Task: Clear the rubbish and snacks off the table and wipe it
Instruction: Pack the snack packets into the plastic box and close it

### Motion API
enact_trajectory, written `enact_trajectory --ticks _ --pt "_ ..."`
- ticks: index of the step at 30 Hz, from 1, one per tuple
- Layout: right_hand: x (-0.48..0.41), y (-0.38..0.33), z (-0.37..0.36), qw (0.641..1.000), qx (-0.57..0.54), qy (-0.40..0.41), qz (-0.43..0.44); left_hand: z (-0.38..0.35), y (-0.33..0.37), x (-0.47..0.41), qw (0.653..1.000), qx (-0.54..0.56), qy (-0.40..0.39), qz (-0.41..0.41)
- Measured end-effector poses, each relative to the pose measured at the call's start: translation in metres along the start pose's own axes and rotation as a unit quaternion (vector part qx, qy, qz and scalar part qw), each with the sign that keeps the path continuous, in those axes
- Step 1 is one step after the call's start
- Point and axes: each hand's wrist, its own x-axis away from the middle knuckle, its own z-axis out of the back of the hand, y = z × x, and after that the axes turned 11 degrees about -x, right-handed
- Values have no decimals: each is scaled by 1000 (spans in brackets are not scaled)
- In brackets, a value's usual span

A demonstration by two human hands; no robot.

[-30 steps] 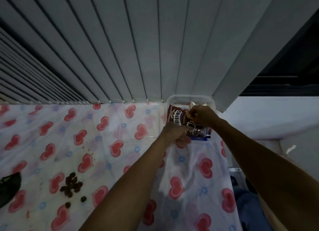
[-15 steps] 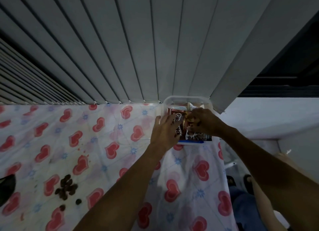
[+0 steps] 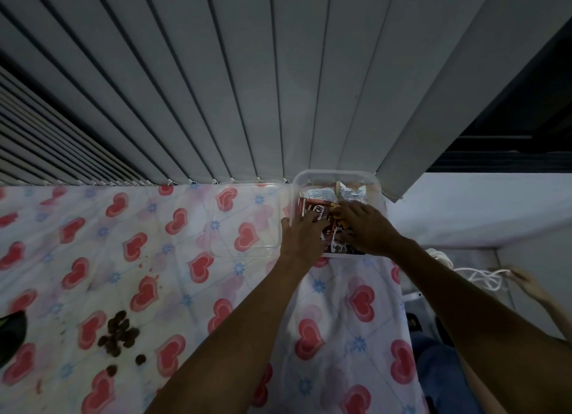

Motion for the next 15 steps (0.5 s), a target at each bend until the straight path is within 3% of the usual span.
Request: enact_trajectory --ticks 11,15 --pt "-2 -11 7 999 1 -14 -38 2 -2 2 1000 16 -2 -2" --pt "-8 -50 17 985 -82 139 -57 15 -21 12 988 21 131 78"
